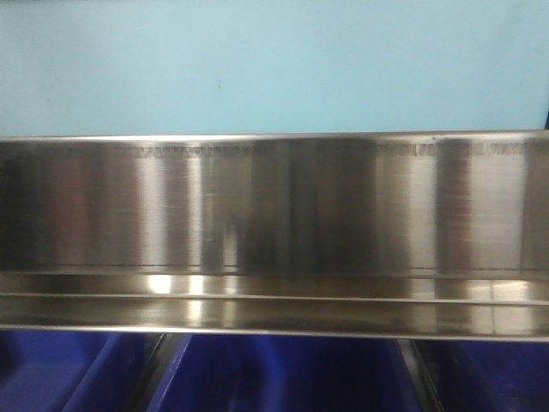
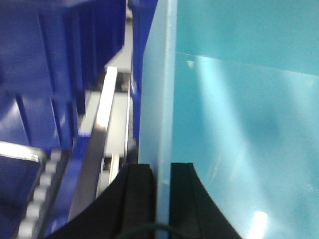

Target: Move two blue bins to right shelf middle

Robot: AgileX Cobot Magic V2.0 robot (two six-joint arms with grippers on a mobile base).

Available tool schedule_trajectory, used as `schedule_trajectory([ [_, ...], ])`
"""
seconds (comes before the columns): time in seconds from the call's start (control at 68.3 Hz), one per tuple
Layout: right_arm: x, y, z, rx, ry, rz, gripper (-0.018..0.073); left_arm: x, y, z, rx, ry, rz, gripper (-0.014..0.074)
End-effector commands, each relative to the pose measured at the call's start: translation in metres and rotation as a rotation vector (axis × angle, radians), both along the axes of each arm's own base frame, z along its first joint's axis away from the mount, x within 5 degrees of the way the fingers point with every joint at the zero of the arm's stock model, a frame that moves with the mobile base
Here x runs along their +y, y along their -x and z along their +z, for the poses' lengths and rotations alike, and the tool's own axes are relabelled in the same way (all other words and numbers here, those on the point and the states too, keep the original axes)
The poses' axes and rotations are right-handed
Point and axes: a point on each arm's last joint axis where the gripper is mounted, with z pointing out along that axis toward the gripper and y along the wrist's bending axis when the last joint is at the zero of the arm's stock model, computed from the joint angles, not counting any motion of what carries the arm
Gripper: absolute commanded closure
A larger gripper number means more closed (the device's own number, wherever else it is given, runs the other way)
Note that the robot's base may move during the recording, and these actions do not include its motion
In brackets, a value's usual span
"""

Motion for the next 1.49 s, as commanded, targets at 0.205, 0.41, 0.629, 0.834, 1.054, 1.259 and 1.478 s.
schedule_trajectory([
  [0.205,0.011,0.013,0.006,0.032,-0.013,0.058,0.0721,0.003,0.026,0.003,0.196,-0.002,-0.053,0.0707],
  [0.41,0.016,0.013,0.003,0.056,-0.027,0.078,0.0721,-0.003,0.023,-0.009,0.289,-0.086,-0.11,0.0707],
  [0.629,0.024,0.009,-0.004,0.094,-0.03,0.102,0.0721,-0.016,0.009,-0.023,0.35,-0.115,-0.15,0.0707],
  [0.834,0.026,0.008,-0.011,0.112,-0.002,0.117,0.0721,-0.02,0.002,-0.029,0.368,-0.129,-0.146,0.0707],
  [1.054,0.032,0.009,-0.024,0.175,-0.013,0.142,0.0721,-0.023,-0.002,-0.032,0.379,-0.135,-0.146,0.0707],
  [1.259,0.032,0.009,-0.025,0.18,-0.015,0.145,0.0721,-0.023,-0.003,-0.033,0.383,-0.132,-0.15,0.0707],
  [1.478,0.027,0.016,-0.03,0.201,-0.012,0.149,0.0721,-0.027,-0.004,-0.035,0.399,-0.12,-0.163,0.0707],
])
